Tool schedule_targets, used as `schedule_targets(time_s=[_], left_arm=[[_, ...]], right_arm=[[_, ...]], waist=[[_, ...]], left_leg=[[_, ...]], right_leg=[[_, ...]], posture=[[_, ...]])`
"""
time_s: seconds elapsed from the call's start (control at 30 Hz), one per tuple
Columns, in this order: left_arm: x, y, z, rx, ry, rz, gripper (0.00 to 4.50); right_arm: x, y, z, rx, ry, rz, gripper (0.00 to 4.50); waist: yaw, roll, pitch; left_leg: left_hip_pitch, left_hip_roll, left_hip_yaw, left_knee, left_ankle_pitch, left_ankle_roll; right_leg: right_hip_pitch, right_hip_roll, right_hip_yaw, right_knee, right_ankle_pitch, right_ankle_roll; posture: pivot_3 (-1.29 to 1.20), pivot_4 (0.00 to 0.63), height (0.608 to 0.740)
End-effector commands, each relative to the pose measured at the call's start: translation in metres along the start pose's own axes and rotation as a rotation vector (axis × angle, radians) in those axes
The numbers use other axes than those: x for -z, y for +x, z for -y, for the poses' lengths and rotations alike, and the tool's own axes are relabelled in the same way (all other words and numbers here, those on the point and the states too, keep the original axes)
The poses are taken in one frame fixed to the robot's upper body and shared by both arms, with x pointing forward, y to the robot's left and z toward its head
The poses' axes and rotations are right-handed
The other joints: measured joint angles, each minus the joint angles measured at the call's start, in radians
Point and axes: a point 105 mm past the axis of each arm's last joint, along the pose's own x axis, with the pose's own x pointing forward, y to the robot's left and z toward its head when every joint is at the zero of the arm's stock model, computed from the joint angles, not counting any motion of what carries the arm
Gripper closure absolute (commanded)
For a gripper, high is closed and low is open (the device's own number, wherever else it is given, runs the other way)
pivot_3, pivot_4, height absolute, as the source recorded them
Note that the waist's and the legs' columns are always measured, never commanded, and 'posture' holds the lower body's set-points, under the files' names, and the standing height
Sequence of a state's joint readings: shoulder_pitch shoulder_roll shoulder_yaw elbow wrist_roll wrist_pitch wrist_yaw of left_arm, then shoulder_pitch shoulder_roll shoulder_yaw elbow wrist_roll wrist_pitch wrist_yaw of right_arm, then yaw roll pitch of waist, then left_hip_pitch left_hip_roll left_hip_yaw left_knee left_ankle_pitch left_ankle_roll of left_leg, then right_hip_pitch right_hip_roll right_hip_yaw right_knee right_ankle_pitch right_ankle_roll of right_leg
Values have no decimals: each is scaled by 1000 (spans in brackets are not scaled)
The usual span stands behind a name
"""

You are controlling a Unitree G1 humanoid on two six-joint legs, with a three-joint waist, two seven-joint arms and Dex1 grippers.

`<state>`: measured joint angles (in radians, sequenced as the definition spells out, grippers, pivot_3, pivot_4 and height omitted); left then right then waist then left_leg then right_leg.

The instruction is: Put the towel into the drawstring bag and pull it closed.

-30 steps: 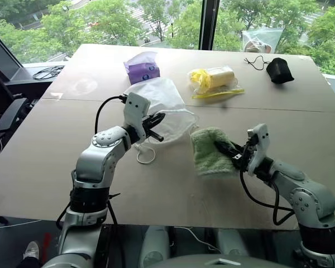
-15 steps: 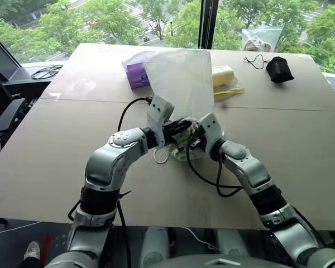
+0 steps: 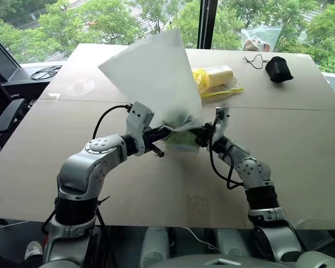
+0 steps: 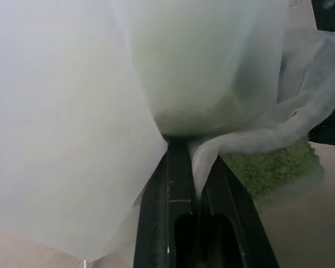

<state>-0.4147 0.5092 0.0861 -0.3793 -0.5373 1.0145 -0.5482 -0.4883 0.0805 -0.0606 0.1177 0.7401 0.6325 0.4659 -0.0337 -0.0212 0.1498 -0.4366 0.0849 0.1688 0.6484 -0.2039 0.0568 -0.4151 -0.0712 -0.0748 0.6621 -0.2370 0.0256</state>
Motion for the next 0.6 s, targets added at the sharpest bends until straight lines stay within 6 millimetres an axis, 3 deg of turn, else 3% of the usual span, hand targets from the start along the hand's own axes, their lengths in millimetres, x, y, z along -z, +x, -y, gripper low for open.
schedule_targets(time_s=[0.03, 0.37, 0.43, 0.6], left_arm=[[-10, -4, 5, 39, -34, 15, 4500], [-37, 1, -8, 41, -65, 62, 4500], [-29, 4, 1, 71, -101, 33, 4500], [1, 11, 51, 263, -184, -87, 4500]], right_arm=[[-32, 10, -10, -9, 68, 133, 4445], [-41, 15, -17, -32, 160, 154, 4445], [-44, 18, -17, -19, 218, 185, 4445], [-47, 33, -21, 7, 362, 240, 4445]], waist=[[-2, 0, 0], [-5, 1, 0], [-5, 1, 1], [-6, 1, 1]], left_leg=[[0, 0, 0, 0, 0, 0], [0, -1, 0, 0, 0, 0], [0, -1, 0, -1, 0, 0], [-1, -1, 0, -1, 1, 1]], right_leg=[[0, 0, 0, 0, 0, 0], [0, 0, 0, 0, 0, 0], [0, 0, 0, 0, 0, 0], [0, 0, 0, 0, 0, 0]], posture=[[0, 150, 740], [0, 150, 740], [0, 150, 740], [0, 150, 740]])
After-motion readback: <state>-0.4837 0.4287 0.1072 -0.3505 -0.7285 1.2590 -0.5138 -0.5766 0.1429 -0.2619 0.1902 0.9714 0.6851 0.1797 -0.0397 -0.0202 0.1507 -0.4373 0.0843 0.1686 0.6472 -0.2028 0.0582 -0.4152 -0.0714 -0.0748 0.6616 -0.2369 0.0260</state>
